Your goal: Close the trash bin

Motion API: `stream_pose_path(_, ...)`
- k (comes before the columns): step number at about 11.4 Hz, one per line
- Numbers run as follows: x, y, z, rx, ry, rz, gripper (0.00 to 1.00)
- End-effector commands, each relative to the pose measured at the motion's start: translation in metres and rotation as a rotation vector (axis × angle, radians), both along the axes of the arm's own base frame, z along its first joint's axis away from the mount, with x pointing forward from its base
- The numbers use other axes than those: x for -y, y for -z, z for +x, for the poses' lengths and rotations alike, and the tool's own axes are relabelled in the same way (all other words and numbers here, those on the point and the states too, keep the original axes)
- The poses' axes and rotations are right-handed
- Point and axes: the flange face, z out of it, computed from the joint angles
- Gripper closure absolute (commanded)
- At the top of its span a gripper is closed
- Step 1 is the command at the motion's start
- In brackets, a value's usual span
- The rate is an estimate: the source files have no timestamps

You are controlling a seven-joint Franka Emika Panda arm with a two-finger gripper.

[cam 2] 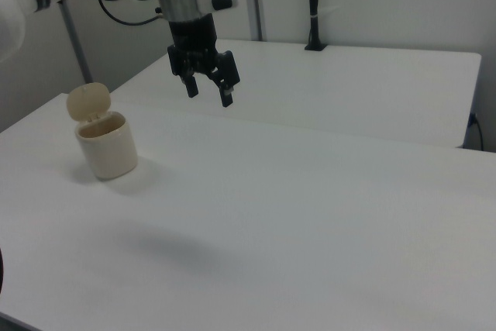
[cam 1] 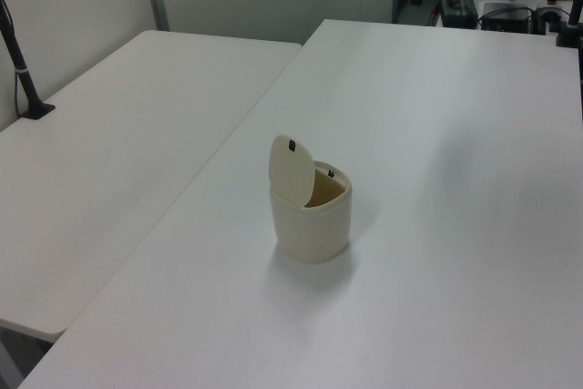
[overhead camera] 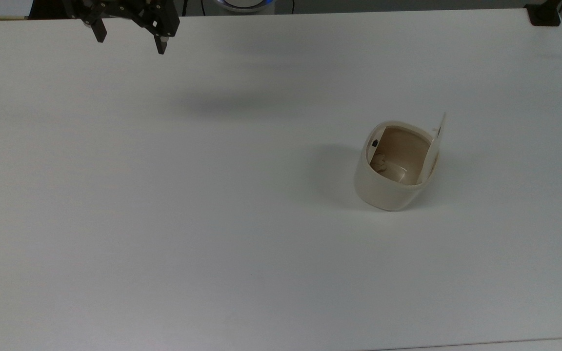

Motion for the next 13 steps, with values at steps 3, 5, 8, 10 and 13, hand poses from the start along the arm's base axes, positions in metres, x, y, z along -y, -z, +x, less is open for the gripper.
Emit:
stream_pose_path(3, -0.005, -0.007, -0.013, -0.022, -0.035, -0.002, 0.0)
stream_pose_path(5, -0.005, 0.001, -0.021, -0.108, -0.112, 0.02, 0.0)
stream_pose_path(8, -0.018, 0.002, -0.021, -0.117, -0.145, 0.032, 0.22)
stream_pose_path(10, -0.032, 0.006, -0.018, -0.127, -0.172, 0.026, 0.51)
stream_pose_path(13, -0.081, 0.018, -0.01, -0.149, -0.307, 0.036, 0.72)
